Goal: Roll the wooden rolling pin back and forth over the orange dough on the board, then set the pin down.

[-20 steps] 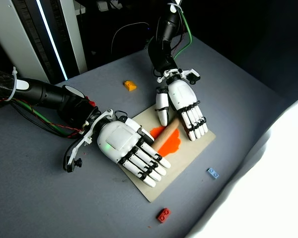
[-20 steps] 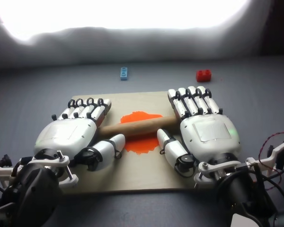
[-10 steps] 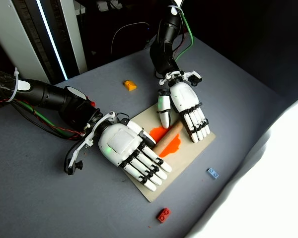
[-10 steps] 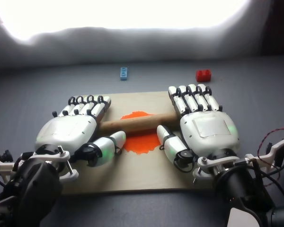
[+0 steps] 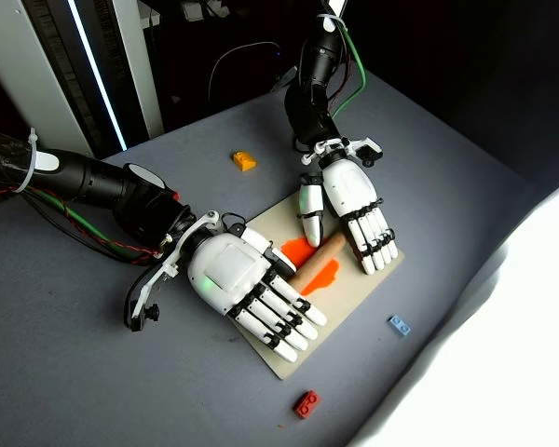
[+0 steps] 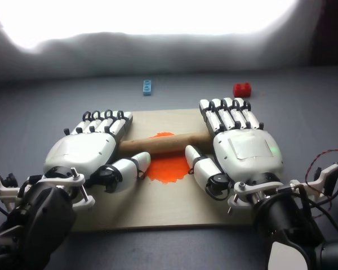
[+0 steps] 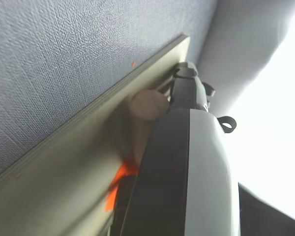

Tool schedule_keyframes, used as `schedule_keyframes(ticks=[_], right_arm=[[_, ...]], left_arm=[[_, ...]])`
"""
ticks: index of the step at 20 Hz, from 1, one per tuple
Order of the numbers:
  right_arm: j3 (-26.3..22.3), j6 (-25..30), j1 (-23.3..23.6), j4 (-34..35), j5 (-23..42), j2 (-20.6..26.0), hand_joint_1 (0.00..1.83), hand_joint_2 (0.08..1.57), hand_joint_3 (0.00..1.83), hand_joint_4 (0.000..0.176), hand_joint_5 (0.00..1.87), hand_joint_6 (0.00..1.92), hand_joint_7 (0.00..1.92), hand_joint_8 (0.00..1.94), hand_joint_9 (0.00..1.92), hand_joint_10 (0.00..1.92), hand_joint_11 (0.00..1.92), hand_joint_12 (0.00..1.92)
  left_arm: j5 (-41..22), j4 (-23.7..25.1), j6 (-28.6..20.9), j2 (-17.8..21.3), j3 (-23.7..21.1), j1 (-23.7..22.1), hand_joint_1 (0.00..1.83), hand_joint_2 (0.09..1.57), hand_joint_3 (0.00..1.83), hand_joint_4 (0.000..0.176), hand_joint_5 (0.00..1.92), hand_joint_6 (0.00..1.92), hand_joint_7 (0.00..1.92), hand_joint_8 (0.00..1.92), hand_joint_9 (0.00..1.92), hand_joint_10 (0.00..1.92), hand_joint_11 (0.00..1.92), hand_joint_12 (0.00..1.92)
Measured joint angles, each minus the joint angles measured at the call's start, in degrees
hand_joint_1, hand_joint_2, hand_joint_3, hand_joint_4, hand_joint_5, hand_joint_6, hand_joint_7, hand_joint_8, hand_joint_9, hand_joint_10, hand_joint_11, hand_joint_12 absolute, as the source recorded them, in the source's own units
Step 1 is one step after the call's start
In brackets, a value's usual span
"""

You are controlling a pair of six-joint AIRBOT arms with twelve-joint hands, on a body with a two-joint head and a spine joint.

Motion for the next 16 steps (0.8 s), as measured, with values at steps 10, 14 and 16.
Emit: schedule_keyframes(ticks=[10, 14, 16], right_arm=[[1.73, 1.29, 0.57, 0.17, 2.05, -0.22, 0.0, 1.44, 0.0, 0.0, 0.04, 0.0, 0.02, 0.0, 0.0, 0.0, 0.0, 0.0], [2.58, 1.97, 1.18, 0.44, 2.62, -0.35, 0.0, 1.44, 0.0, 0.0, 0.03, 0.0, 0.02, 0.0, 0.0, 0.0, 0.0, 0.0], [3.06, 2.12, 1.2, 0.37, 3.02, -0.39, 0.0, 1.44, 0.0, 0.0, 0.04, 0.01, 0.03, 0.0, 0.0, 0.0, 0.0, 0.0]], left_arm=[[1.88, 0.0, -0.02, -0.31, 1.46, -1.2, 0.0, 1.42, 0.0, 0.0, 0.0, 0.0, 0.0, 0.0, 0.0, 0.0, 0.0, 0.0], [2.23, 0.0, 0.0, -0.7, 2.01, -1.42, 0.0, 1.43, 0.0, 0.0, 0.0, 0.0, 0.0, 0.0, 0.0, 0.0, 0.0, 0.0], [2.36, 0.0, 0.0, -0.7, 2.23, -1.42, 0.0, 1.43, 0.0, 0.0, 0.0, 0.0, 0.0, 0.0, 0.0, 0.0, 0.0, 0.0]])
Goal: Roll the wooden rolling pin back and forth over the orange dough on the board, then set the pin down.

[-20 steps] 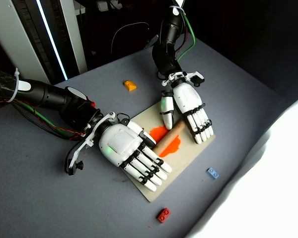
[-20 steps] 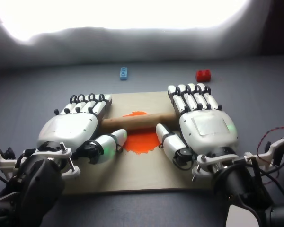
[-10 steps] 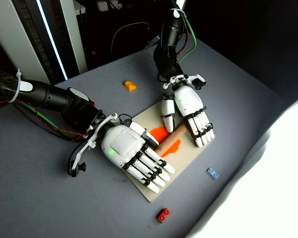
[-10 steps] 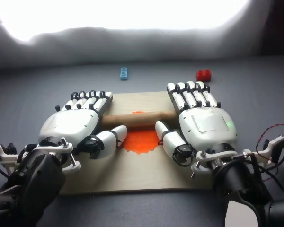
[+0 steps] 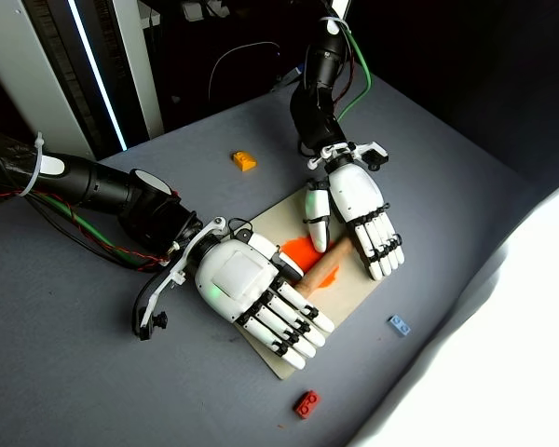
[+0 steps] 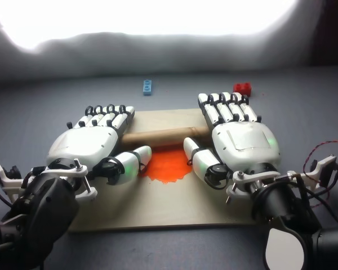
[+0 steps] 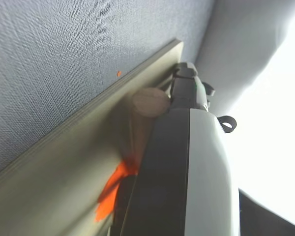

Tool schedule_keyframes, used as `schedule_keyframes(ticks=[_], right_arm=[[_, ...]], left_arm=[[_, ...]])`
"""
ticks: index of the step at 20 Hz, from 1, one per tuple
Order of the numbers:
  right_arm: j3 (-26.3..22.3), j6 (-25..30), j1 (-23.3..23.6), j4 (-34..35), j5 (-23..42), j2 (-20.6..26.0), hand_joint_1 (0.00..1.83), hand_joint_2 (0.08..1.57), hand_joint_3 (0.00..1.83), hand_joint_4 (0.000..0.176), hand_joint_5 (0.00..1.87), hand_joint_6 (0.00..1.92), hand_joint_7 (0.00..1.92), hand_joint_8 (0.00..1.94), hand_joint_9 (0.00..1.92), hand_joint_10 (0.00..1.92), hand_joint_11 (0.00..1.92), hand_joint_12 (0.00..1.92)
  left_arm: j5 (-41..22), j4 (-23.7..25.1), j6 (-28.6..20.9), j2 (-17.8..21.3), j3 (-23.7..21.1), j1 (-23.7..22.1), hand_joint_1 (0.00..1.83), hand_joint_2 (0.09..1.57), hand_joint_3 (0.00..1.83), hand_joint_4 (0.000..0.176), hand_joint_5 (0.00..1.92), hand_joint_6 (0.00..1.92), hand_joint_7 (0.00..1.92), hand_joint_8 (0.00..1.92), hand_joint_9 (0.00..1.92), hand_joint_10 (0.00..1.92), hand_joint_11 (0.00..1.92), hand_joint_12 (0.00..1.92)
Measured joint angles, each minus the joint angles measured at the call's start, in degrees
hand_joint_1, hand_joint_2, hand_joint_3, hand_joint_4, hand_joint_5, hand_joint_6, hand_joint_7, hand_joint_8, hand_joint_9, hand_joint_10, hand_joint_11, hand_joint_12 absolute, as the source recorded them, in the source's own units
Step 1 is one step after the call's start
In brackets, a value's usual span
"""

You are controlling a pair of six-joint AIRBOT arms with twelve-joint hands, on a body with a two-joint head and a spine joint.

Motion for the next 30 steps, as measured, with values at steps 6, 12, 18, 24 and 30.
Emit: schedule_keyframes(ticks=[6, 12, 18, 24, 30], right_arm=[[1.07, 0.46, 0.48, 0.09, 1.49, -0.02, 0.0, 1.44, 0.0, 0.0, 0.05, 0.01, 0.02, 0.01, 0.0, 0.0, 0.0, 0.0], [1.64, 1.18, 0.61, 0.04, 2.14, -0.02, 0.0, 1.44, 0.0, 0.0, 0.04, 0.0, 0.03, 0.0, 0.0, 0.0, 0.0, 0.0], [2.54, 1.73, 0.85, 0.04, 3.37, -0.02, 0.0, 1.43, 0.0, 0.0, 0.04, 0.0, 0.02, 0.01, 0.0, 0.0, 0.0, 0.0], [3.13, 1.92, 1.42, 0.15, 4.04, -0.07, 0.0, 1.43, 0.0, 0.0, 0.03, 0.0, 0.01, 0.0, 0.0, 0.0, 0.0, 0.0], [3.48, 2.32, 1.42, 0.02, 4.42, -0.07, 0.0, 1.43, 0.0, 0.0, 0.01, 0.0, 0.0, 0.0, 0.0, 0.0, 0.0, 0.0]], left_arm=[[0.81, -0.28, 0.0, -0.5, 1.27, -0.66, 0.0, 1.43, 0.0, 0.0, 0.0, 0.0, 0.0, 0.0, 0.0, 0.0, 0.0, 0.0], [1.9, -0.02, -0.02, -1.22, 2.64, -1.42, 0.0, 1.43, 0.0, 0.0, 0.0, 0.0, 0.0, 0.0, 0.0, 0.0, 0.0, 0.0], [2.58, 0.17, 0.0, -1.95, 3.85, -2.12, 0.0, 1.42, 0.0, 0.0, 0.0, 0.0, 0.0, 0.0, 0.0, 0.0, 0.0, 0.0], [3.98, 0.31, -0.87, -2.12, 4.44, -2.56, 0.0, 1.42, 0.0, 0.0, 0.0, 0.0, 0.0, 0.0, 0.0, 0.0, 0.0, 0.0], [4.79, 0.17, -2.89, -2.29, 5.49, -3.02, 0.0, 1.43, 0.0, 0.0, 0.0, 0.0, 0.0, 0.0, 0.0, 0.0, 0.0, 0.0]])
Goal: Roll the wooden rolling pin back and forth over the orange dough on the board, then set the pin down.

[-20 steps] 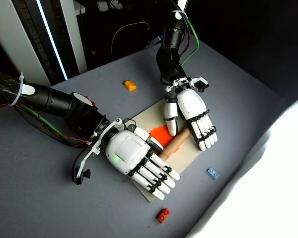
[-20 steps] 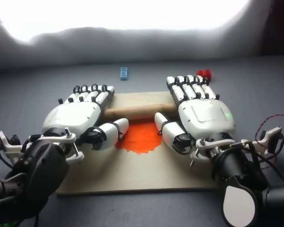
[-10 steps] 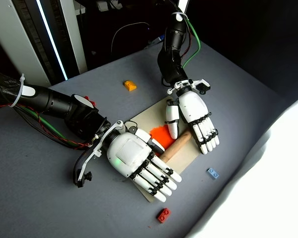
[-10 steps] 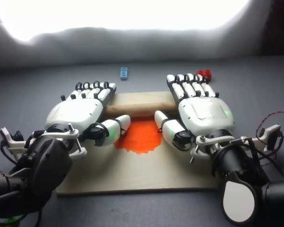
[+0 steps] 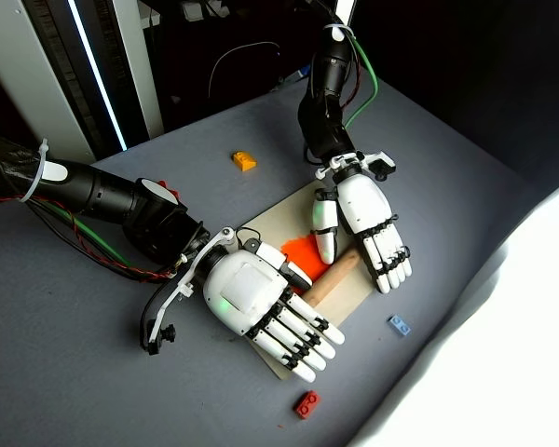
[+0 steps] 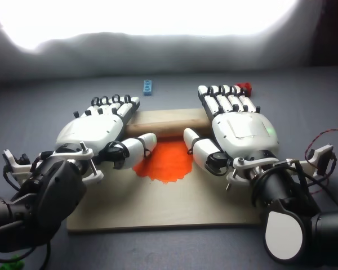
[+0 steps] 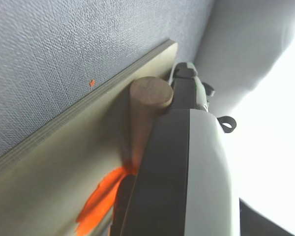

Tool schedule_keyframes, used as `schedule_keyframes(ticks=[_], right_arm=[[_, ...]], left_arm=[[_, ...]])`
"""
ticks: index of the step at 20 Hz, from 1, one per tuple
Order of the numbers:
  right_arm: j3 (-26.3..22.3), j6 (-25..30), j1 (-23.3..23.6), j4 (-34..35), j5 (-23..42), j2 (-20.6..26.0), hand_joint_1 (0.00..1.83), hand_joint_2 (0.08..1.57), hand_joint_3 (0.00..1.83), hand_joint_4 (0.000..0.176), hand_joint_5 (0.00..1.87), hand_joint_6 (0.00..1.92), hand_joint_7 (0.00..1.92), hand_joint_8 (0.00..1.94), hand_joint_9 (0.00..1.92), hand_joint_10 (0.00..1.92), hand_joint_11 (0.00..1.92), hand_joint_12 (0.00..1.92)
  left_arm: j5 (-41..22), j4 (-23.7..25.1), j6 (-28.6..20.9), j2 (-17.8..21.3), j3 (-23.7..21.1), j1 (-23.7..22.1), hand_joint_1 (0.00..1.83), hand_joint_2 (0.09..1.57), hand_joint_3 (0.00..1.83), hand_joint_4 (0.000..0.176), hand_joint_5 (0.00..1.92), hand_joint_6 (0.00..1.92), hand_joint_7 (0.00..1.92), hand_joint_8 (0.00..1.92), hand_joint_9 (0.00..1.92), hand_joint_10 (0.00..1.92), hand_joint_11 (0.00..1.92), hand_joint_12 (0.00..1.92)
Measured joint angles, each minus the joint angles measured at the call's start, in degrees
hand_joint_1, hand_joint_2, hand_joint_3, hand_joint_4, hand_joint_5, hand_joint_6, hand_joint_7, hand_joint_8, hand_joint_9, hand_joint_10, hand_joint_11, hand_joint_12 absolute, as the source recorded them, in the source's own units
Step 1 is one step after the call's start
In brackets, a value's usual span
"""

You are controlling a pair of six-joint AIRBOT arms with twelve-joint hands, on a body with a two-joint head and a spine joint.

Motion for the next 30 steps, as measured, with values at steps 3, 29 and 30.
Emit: schedule_keyframes(ticks=[3, 29, 30], right_arm=[[0.07, 0.04, 0.0, 0.2, 0.33, 0.0, 0.0, 1.43, 0.0, 0.0, 0.03, 0.01, 0.0, 0.0, 0.0, 0.0, 0.0, 0.0], [0.09, -0.24, 0.0, 0.02, 0.48, 0.02, 0.0, 1.43, 0.0, 0.0, 0.03, 0.0, 0.02, 0.0, 0.0, 0.0, 0.0, 0.0], [0.09, -0.26, 0.0, 0.02, 0.48, 0.07, 0.0, 1.43, 0.0, 0.0, 0.04, 0.01, 0.02, 0.0, 0.0, 0.0, 0.0, 0.0]], left_arm=[[0.13, -0.04, -0.09, 0.0, 0.26, -0.31, 0.0, 1.43, 0.0, 0.0, 0.0, 0.0, 0.0, 0.0, 0.0, 0.0, 0.0, 0.0], [1.49, 0.17, 0.35, -0.02, 0.79, -0.79, 0.0, 1.46, 0.01, 0.0, 0.0, 0.0, 0.0, 0.0, 0.0, 0.0, 0.0, 0.0], [1.66, 0.24, 0.39, 0.22, 0.52, -0.79, 0.0, 1.46, 0.01, 0.0, 0.0, 0.0, 0.0, 0.0, 0.0, 0.0, 0.0, 0.0]])
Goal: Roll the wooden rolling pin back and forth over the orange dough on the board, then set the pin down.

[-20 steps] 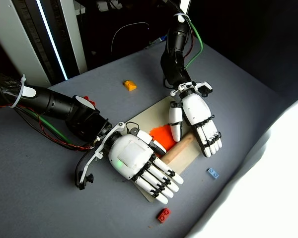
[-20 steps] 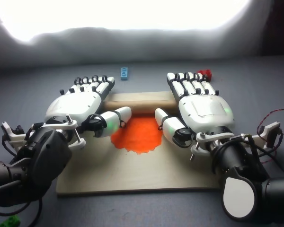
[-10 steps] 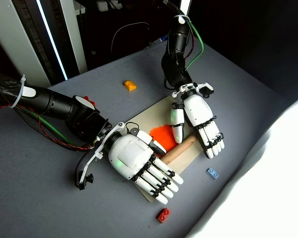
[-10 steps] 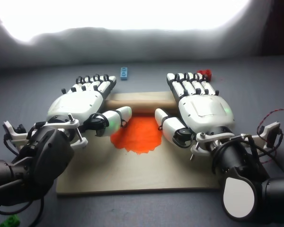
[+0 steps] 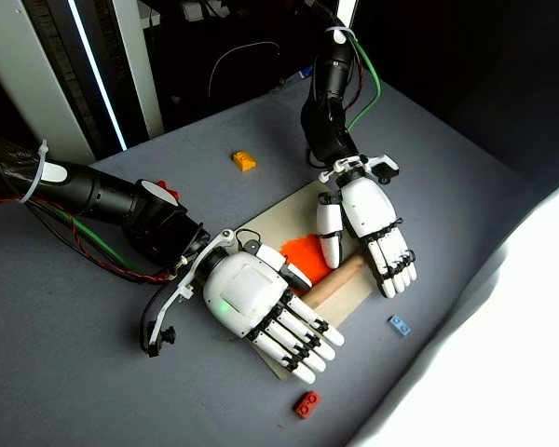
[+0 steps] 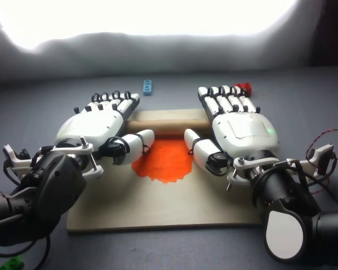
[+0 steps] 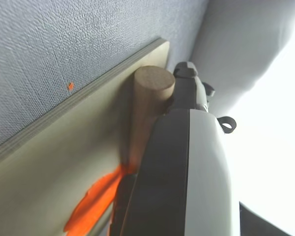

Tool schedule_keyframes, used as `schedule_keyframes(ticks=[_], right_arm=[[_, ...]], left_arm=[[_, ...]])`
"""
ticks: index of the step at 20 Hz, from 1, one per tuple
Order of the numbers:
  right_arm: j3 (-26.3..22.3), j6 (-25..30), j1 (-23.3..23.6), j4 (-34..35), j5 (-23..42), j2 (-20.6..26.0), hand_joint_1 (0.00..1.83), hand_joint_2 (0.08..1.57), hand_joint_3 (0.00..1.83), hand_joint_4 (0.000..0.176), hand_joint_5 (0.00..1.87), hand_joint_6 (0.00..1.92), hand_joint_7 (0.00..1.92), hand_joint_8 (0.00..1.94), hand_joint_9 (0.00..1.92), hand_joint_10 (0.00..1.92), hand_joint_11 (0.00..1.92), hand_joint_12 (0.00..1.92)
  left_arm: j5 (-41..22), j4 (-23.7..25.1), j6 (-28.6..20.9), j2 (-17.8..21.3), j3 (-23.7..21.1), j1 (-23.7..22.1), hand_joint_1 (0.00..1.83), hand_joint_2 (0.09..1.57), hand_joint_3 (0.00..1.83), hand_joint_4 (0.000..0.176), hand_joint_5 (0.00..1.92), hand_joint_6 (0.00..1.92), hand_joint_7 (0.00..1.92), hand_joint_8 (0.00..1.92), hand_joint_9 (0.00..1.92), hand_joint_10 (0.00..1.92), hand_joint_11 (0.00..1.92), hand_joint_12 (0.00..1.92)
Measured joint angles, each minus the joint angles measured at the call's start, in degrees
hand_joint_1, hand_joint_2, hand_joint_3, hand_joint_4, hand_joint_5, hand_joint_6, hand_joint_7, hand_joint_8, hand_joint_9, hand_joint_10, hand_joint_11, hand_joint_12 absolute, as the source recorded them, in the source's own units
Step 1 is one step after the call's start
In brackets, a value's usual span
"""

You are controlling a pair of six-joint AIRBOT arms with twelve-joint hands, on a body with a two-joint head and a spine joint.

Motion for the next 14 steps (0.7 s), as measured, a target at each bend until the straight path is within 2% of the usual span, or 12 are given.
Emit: schedule_keyframes(ticks=[7, 8, 10, 13, 14], right_arm=[[-0.66, -0.37, -0.02, 0.09, 0.02, 0.35, 0.0, 1.42, 0.0, 0.0, 0.08, 0.02, 0.07, 0.02, 0.04, 0.02, 0.03, 0.02], [-0.83, -0.39, -0.02, 0.02, 0.02, 0.44, 0.0, 1.42, 0.0, 0.0, 0.15, 0.01, 0.14, 0.01, 0.1, 0.01, 0.01, 0.23], [-1.27, -0.39, -0.02, 0.02, 0.0, 0.7, 0.0, 1.42, 0.0, 0.0, 0.22, 0.02, 0.23, 0.02, 0.19, 0.03, 0.0, 0.49], [-1.77, -0.57, -0.04, -0.15, -0.22, 0.94, 0.0, 1.42, 0.0, 0.0, 0.28, 0.03, 0.3, 0.02, 0.23, 0.02, 0.0, 0.58], [-1.77, -0.57, -0.04, -0.24, -0.26, 0.96, 0.0, 1.42, 0.0, 0.0, 0.3, 0.03, 0.32, 0.02, 0.24, 0.03, 0.0, 0.63]], left_arm=[[1.09, 0.0, -0.04, 1.49, -1.86, 0.0, 0.0, 1.46, 0.01, 0.0, 0.0, 0.0, 0.0, 0.0, 0.0, 0.0, 0.0, 0.0], [1.07, -0.02, -0.02, 1.53, -1.9, 0.0, 0.0, 1.46, 0.01, 0.0, 0.0, 0.0, 0.0, 0.0, 0.0, 0.0, 0.0, 0.0], [1.29, -0.15, -0.02, 1.81, -2.45, -0.17, 0.0, 1.46, 0.0, 0.0, 0.03, 0.01, 0.04, 0.02, 0.02, 0.01, 0.0, 0.0], [1.4, -0.11, -0.02, 2.19, -3.34, -0.28, 0.0, 1.46, 0.0, 0.0, 0.1, 0.02, 0.13, 0.01, 0.09, 0.02, 0.03, 0.03], [1.64, 0.04, -0.02, 2.38, -3.56, -0.28, 0.0, 1.46, 0.0, 0.0, 0.12, 0.0, 0.15, 0.01, 0.11, 0.0, 0.01, 0.11]])
